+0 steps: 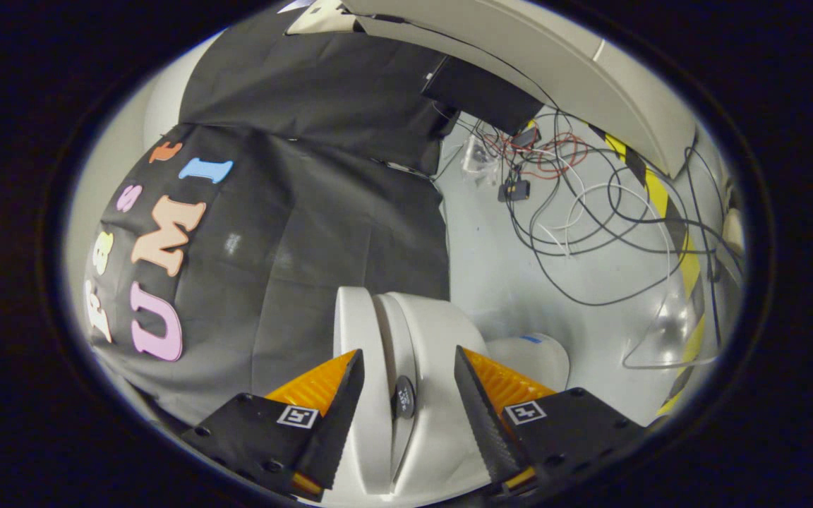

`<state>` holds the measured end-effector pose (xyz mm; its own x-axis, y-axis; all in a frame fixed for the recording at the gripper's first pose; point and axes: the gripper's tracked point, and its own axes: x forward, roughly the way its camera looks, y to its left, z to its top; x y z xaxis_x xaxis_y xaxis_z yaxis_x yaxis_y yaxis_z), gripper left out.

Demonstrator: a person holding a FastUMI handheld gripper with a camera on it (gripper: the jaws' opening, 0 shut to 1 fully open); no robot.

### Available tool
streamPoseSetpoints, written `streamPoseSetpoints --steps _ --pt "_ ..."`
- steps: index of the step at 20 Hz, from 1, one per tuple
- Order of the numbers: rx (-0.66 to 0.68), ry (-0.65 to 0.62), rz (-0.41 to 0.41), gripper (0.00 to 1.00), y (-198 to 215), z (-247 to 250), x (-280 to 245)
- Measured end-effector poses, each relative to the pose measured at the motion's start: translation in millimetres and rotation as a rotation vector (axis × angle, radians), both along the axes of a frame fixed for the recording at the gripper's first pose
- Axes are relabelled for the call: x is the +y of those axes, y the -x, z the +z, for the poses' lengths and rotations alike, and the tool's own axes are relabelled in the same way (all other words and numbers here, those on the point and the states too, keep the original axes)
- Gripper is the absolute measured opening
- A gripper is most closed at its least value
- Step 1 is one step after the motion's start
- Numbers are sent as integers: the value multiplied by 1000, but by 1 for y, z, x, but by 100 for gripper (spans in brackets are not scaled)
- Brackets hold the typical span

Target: Open the toilet lid.

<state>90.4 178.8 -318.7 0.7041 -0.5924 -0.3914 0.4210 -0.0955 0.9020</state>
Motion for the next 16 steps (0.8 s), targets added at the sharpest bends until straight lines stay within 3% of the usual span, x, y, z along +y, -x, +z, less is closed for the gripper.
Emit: streamPoseSetpoints --steps 12,14,16 --pt "1 -88 125 81 -32 -19 25" --pt "-60 -119 103 63 -50 -26 21" --pt "-62 -124 99 46 -36 -19 25"
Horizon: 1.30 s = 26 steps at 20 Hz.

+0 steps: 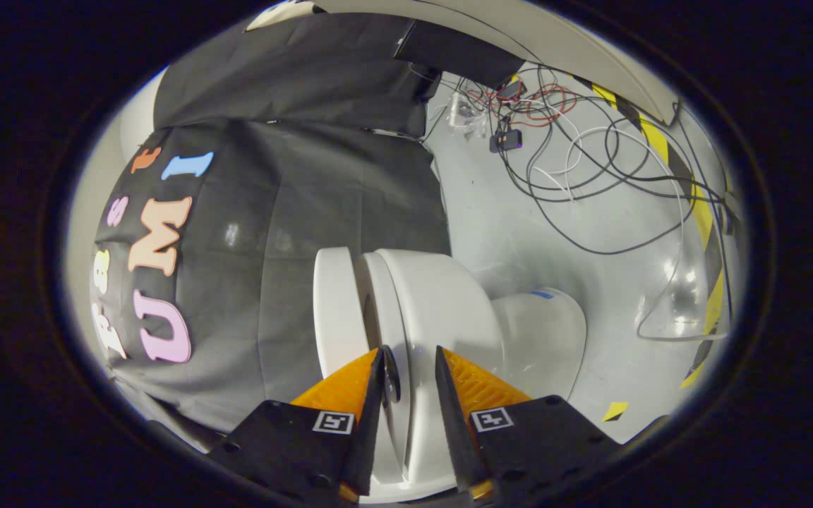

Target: Open the toilet lid.

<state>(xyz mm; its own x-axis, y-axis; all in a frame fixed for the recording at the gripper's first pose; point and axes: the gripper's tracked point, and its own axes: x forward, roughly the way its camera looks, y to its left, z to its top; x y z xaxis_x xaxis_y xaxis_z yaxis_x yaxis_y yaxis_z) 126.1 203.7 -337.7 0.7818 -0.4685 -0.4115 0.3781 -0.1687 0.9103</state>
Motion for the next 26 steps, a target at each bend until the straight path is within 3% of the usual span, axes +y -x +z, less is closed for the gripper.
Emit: streamPoseSetpoints --steps 4,6,7,14,26 --pt "-44 9 4 46 -19 8 1" --pt "-42 -7 16 8 -15 4 -1" --pt "-33 4 23 11 -11 11 2" --pt "-31 76 6 6 -10 37 3" --pt "1 376 183 6 -31 145 23"
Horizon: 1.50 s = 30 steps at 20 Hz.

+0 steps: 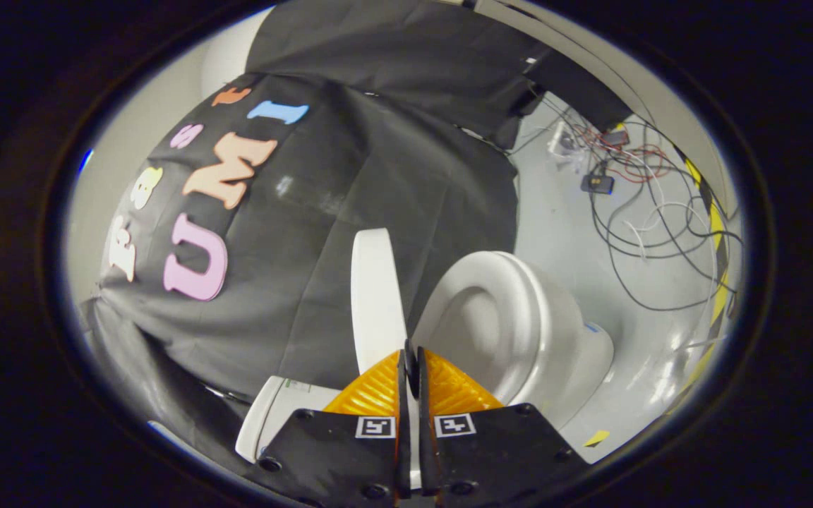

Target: Open the toilet lid.

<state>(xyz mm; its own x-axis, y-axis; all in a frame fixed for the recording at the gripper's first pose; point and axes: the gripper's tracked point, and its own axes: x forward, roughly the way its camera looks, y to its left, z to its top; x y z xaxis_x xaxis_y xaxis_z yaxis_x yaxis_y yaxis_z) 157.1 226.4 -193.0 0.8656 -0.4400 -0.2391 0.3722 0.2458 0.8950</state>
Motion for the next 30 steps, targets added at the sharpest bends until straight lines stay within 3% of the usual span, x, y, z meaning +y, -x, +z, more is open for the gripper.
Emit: streamPoseSetpoints --steps 15,25,30 --pt "149 425 274 8 -44 93 60" --pt "218 807 576 13 -96 153 147" --pt "246 941 651 13 -118 161 192"
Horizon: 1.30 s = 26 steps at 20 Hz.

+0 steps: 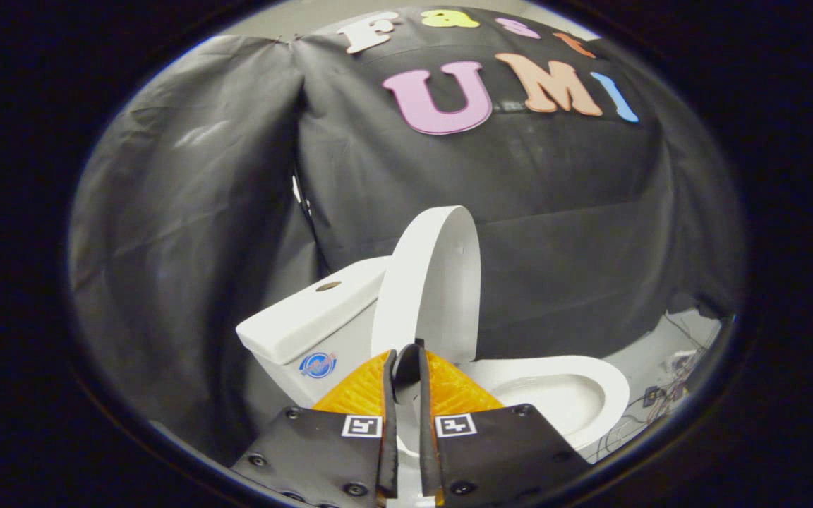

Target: Open the toilet lid.

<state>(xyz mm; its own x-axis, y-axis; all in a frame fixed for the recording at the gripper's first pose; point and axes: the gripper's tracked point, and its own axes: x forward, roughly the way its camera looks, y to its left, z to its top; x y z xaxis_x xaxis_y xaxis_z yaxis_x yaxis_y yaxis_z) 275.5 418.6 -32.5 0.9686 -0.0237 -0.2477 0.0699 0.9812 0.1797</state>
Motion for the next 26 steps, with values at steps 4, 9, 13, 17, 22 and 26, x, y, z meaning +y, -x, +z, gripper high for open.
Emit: streamPoseSetpoints --steps 4,9,13,17,22,26 --pt "9 29 58 13 -17 1 29" --pt "27 85 131 13 -31 1 58" --pt "29 106 155 13 -36 -1 71" --pt "30 140 155 13 -34 3 74" --pt "34 95 230 44 -36 8 91" --pt "-83 -7 251 66 -35 51 96"
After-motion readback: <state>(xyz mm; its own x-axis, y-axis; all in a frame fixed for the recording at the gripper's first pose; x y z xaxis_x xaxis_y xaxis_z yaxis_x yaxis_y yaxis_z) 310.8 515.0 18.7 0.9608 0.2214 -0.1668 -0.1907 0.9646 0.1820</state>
